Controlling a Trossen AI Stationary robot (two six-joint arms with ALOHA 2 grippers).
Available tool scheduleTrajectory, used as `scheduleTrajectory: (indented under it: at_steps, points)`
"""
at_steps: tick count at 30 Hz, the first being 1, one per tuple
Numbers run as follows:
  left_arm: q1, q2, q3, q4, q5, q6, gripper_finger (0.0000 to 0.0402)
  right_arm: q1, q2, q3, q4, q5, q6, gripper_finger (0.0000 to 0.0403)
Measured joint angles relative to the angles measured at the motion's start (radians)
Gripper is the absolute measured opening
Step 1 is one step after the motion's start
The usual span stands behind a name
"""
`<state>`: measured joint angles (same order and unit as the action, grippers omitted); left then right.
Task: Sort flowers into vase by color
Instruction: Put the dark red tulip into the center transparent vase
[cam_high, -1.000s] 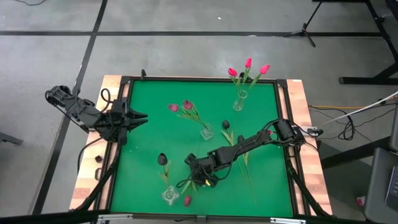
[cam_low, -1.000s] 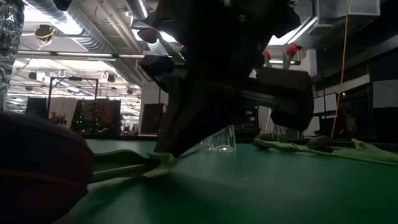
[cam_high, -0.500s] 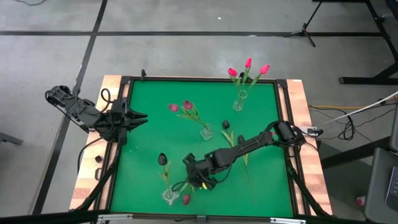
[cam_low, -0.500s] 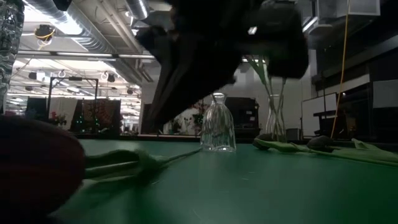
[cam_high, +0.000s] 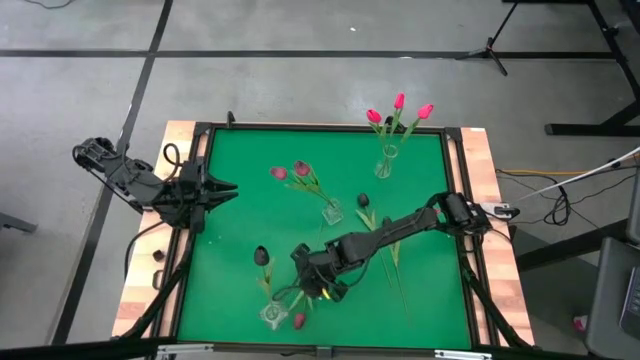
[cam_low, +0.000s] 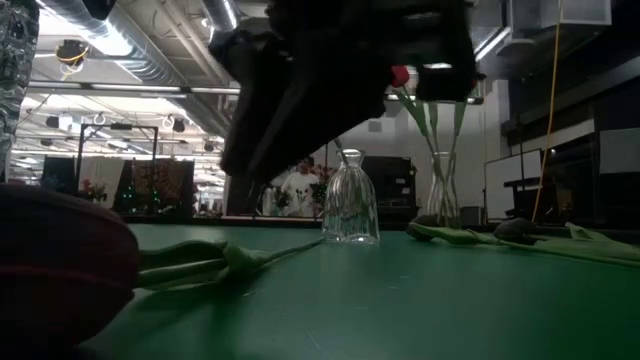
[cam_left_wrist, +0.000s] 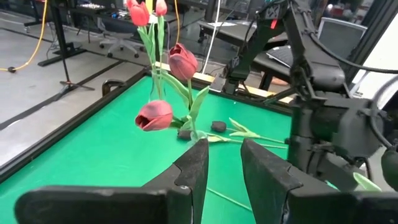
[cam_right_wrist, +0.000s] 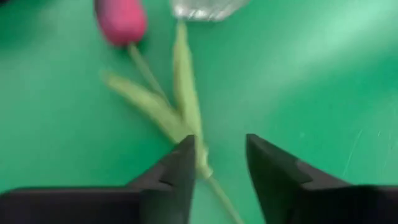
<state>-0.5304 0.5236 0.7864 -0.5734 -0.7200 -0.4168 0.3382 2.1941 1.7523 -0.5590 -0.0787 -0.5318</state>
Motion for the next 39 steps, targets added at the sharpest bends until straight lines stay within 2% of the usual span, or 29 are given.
scheduleTrajectory:
  at_steps: [5, 10, 15, 30, 39]
  points:
    - [0.000, 0.000, 0.000, -0.006, 0.000, -0.001, 0.0092, -0.029, 0.012, 0.000, 0.041, -0.079, -0.002, 0.0223]
    - [0.000, 0.000, 0.000, -0.024, 0.000, -0.025, 0.0092, -0.024, 0.011, 0.001, -0.001, -0.149, -0.056, 0.0246]
    - [0.000, 0.000, 0.000, -0.022, 0.000, -0.026, 0.0092, -0.026, 0.031, 0.002, 0.011, -0.159, -0.126, 0.0227]
    - [0.000, 0.000, 0.000, -0.032, 0.000, -0.027, 0.0092, -0.031, 0.083, 0.000, 0.002, -0.157, -0.132, 0.0170]
    - [0.000, 0.000, 0.000, -0.042, 0.000, -0.027, 0.0092, -0.031, 0.121, 0.005, 0.009, -0.157, -0.130, 0.0099]
